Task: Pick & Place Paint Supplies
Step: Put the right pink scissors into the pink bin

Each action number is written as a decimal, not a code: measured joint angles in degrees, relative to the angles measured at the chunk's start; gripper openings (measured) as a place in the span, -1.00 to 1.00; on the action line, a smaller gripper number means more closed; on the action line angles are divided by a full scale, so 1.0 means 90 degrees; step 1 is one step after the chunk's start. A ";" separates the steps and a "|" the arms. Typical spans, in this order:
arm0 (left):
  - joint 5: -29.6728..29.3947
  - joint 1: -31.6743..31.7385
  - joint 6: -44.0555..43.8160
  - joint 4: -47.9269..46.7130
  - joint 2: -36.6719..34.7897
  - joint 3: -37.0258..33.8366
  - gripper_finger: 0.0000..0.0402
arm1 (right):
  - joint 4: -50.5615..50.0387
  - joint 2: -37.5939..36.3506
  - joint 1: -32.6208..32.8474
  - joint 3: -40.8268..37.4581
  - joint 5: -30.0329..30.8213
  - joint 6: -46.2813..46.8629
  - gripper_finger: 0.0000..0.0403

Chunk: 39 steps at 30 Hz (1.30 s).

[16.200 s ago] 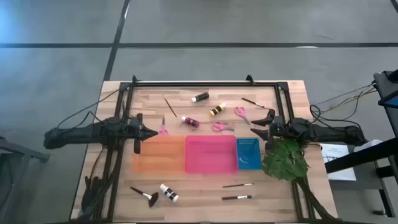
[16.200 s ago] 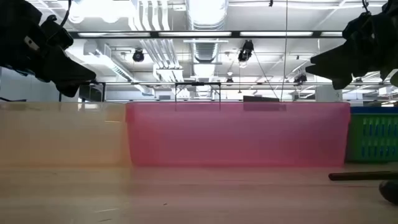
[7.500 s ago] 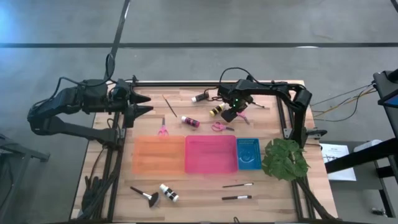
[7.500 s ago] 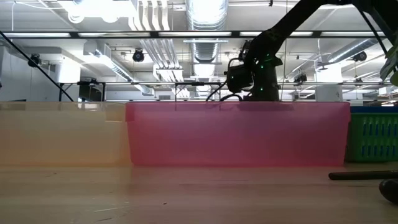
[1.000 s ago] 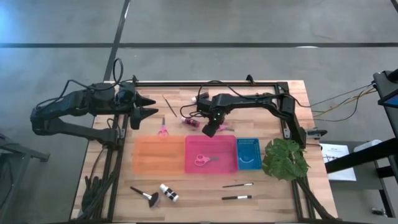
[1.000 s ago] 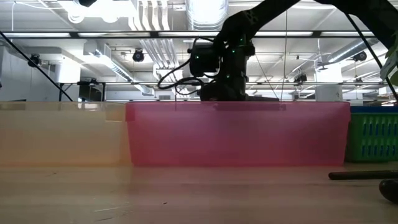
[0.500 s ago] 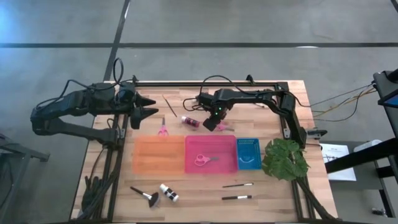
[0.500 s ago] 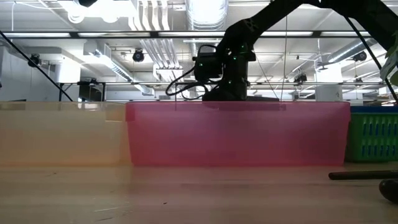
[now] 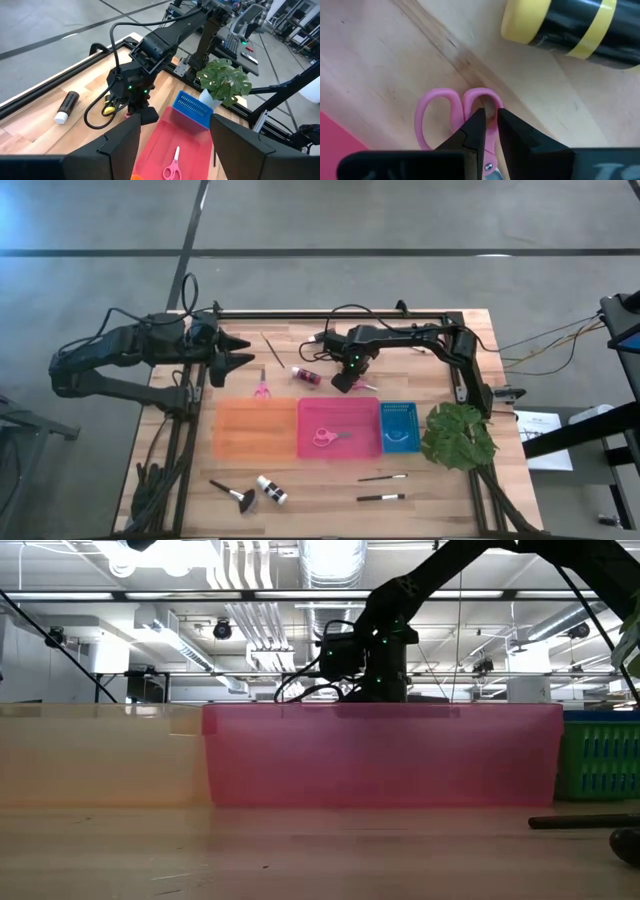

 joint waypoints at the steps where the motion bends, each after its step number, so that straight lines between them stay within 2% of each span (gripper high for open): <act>1: 0.0000 0.0000 -0.0005 0.0000 -0.0002 0.0000 0.23 | 0.0009 -0.0003 0.0001 -0.0001 0.0001 0.0000 -0.74; 26: 0.0000 -0.0002 -0.0102 0.0049 0.0003 0.0000 0.23 | 0.0346 -0.0406 0.0087 -0.0335 0.0503 0.0009 -0.74; 39: 0.0000 -0.0002 -0.0102 0.0230 0.0003 -0.0003 0.23 | 0.0610 -0.0435 0.0100 -0.0680 0.0317 0.0100 -0.74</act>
